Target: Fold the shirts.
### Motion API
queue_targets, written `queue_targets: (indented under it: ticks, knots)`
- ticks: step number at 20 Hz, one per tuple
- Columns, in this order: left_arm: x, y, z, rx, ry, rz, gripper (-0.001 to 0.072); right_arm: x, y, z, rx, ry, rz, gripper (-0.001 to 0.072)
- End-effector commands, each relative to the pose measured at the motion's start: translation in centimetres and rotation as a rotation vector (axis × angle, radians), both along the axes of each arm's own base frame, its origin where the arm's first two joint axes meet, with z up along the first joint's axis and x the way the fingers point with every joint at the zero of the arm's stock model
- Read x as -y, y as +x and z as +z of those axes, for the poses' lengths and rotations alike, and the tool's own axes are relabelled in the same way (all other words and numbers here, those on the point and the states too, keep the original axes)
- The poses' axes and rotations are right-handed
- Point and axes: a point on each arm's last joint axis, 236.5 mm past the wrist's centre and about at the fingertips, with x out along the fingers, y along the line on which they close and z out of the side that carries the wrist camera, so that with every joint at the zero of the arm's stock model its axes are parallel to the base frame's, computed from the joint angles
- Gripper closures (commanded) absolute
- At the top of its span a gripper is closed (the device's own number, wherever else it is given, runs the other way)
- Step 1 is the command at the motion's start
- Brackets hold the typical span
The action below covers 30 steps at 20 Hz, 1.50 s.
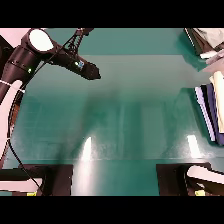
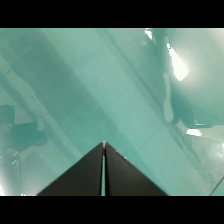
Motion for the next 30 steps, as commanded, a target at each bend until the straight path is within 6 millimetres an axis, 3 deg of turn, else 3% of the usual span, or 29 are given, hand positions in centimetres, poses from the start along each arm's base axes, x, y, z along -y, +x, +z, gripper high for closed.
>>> queue_targets:
  ticks: [1, 6, 10, 15, 20, 21, 23, 24, 25, 27, 30]
  knots:
    - [0.0, -0.2, -0.1, -0.005, 0.005, -0.007, 0.0685, 1.4, -3.1, -1.4, -0.165, -0.101, -0.070, 0.0696]
    - [-0.1, -0.7, -0.3, -0.023, 0.014, -0.020, 0.0685, 2.4, -7.4, -3.7, -0.347, -0.084, -0.178, 0.0695]
    - [-0.1, -0.7, -0.3, -0.021, 0.015, -0.022, 0.0685, 3.4, -12.6, -6.1, -0.533, -0.003, -0.342, 0.0694]
    - [-0.1, -0.7, -0.4, -0.019, 0.017, -0.027, 0.0685, 3.0, -17.1, -7.0, -0.640, 0.008, -0.438, 0.0692]
    - [-0.2, -1.1, -0.6, -0.019, 0.030, -0.054, 0.0685, 2.6, -22.0, -11.6, -0.801, 0.010, -0.517, 0.0687]
    - [-0.2, -1.3, -0.6, -0.023, 0.032, -0.059, 0.0685, 2.7, -23.3, -12.5, -0.841, 0.002, -0.545, 0.0645]
    - [-0.2, -1.4, -0.6, -0.026, 0.034, -0.061, 0.0685, 2.9, -25.5, -14.0, -0.908, -0.002, -0.586, 0.0321]
    - [-0.3, -1.4, -0.7, -0.029, 0.035, -0.063, 0.0685, 2.9, -26.4, -14.7, -0.928, 0.015, -0.598, 0.0233]
    - [-0.3, -1.5, -0.7, -0.032, 0.036, -0.065, 0.0685, 2.9, -27.1, -15.1, -0.934, 0.033, -0.613, 0.0226]
    - [-0.3, -1.5, -0.7, -0.031, 0.036, -0.065, 0.0685, 2.6, -27.4, -15.1, -0.892, 0.078, -0.640, 0.0227]
    - [-0.2, -1.3, -0.6, -0.024, 0.033, -0.060, 0.0684, -1.4, -22.3, -14.4, -0.705, 0.213, -0.471, 0.0231]
